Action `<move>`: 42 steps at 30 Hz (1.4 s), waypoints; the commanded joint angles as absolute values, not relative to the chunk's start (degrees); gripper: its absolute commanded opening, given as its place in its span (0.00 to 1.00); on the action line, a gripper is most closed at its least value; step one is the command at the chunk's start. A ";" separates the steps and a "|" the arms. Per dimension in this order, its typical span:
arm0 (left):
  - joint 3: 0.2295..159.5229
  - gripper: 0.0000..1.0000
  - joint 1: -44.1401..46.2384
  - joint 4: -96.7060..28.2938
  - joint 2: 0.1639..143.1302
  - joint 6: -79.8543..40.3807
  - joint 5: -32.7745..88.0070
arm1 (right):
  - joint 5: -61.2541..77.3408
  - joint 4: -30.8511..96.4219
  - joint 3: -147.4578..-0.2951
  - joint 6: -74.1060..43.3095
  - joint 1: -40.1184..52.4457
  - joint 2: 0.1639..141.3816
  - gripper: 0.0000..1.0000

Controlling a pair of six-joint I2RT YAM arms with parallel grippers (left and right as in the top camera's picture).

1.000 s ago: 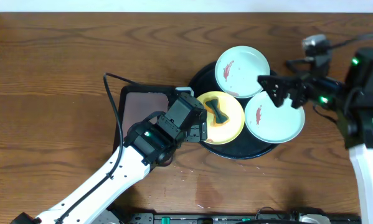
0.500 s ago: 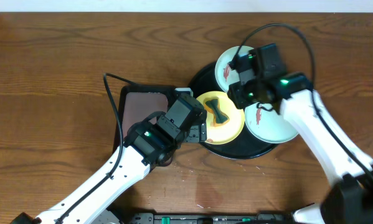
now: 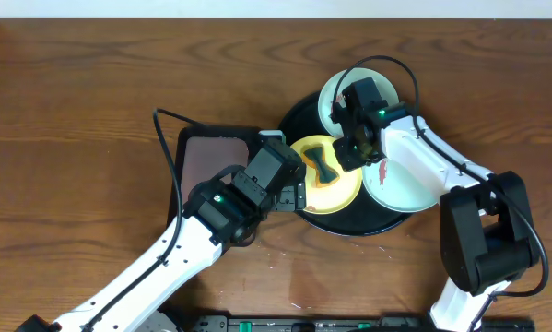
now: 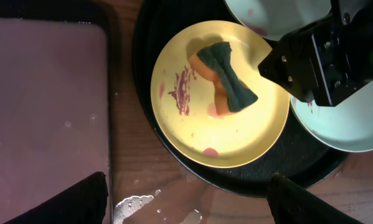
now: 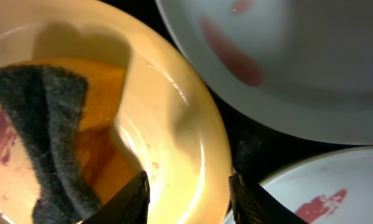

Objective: Clean dirty plates on tray and stack at the side

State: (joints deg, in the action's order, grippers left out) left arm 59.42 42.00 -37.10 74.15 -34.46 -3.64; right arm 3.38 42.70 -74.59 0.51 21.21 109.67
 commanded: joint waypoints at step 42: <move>59.35 0.64 41.80 -34.68 75.24 -41.85 -4.51 | 2.44 41.12 -74.56 4.82 20.67 115.74 0.03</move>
